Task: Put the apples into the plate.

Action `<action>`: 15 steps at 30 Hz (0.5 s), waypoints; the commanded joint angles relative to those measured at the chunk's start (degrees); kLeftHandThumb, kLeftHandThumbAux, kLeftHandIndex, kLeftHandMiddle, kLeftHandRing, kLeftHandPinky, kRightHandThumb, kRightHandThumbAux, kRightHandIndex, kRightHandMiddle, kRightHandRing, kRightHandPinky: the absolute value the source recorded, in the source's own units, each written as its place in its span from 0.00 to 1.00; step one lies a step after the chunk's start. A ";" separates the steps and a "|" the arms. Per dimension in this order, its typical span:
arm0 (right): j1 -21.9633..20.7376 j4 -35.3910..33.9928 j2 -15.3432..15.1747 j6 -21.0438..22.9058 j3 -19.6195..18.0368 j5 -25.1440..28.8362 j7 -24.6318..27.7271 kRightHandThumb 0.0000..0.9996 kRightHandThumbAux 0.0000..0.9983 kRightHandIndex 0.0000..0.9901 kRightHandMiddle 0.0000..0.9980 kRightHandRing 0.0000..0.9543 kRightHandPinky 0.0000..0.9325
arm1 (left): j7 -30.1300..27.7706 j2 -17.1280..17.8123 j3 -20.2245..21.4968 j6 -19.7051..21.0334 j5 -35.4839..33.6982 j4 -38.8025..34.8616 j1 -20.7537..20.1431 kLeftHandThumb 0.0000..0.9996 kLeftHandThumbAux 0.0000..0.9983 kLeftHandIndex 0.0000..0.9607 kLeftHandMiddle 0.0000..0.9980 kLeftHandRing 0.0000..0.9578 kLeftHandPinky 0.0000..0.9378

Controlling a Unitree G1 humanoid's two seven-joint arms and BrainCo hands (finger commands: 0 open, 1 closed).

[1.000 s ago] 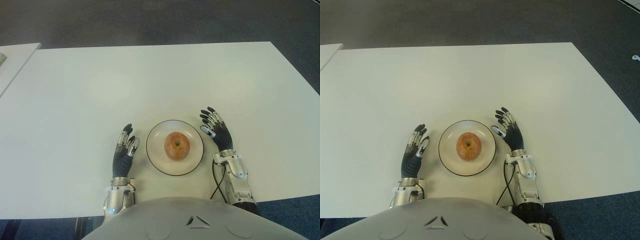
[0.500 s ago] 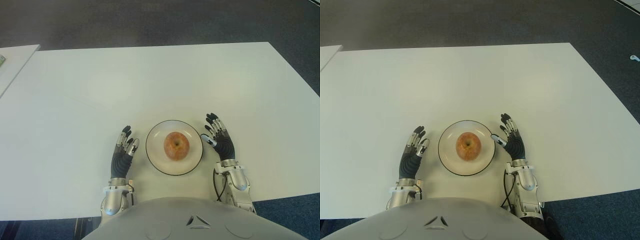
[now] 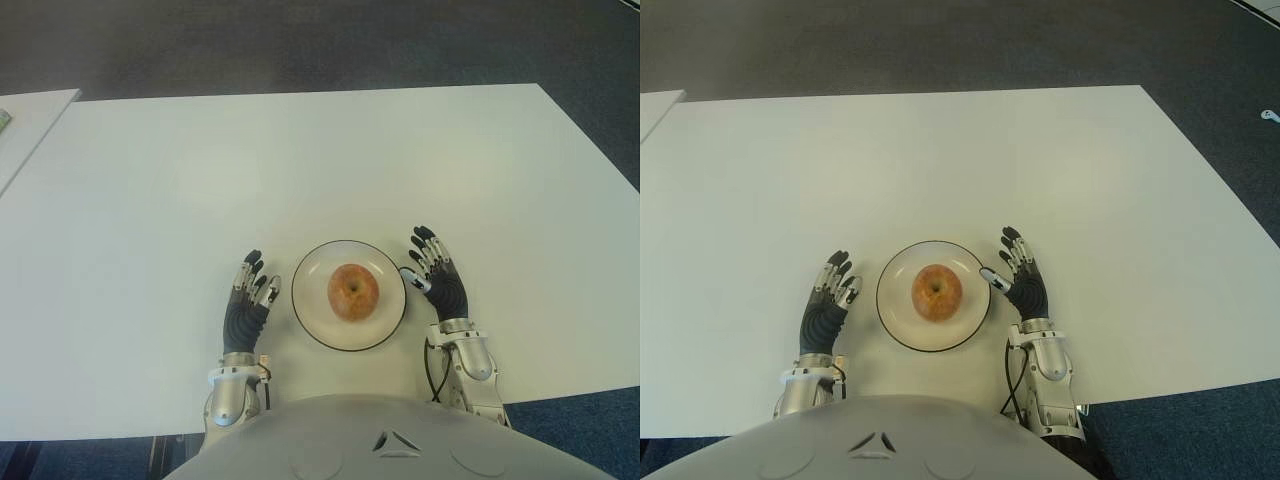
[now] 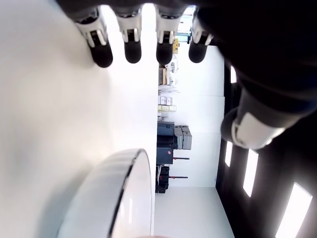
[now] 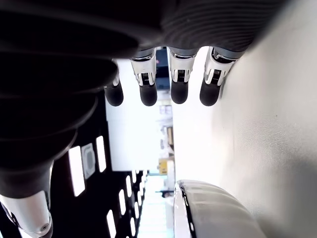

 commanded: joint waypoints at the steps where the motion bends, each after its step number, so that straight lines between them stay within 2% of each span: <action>1: 1.40 2.32 0.06 3.65 0.48 0.19 0.38 0.13 0.66 0.00 0.00 0.00 0.00 | -0.10 -0.25 -0.87 3.82 -0.49 -0.47 1.73 0.09 0.61 0.00 0.00 0.00 0.00; 4: 1.24 2.35 0.13 3.66 0.73 0.15 0.43 0.14 0.64 0.00 0.00 0.00 0.00 | 0.06 -0.31 -1.00 4.52 -0.56 -0.90 1.70 0.09 0.60 0.00 0.00 0.00 0.00; 10: 0.67 2.56 -0.11 4.30 0.87 0.04 0.53 0.13 0.63 0.00 0.00 0.00 0.00 | 0.38 0.02 -1.27 3.40 0.59 -0.28 1.10 0.07 0.58 0.00 0.00 0.00 0.00; 15: 0.13 2.82 -0.53 5.91 0.71 0.15 0.75 0.12 0.63 0.01 0.00 0.00 0.00 | 0.35 0.64 -1.15 -0.06 1.81 2.06 -0.03 0.05 0.55 0.00 0.00 0.00 0.00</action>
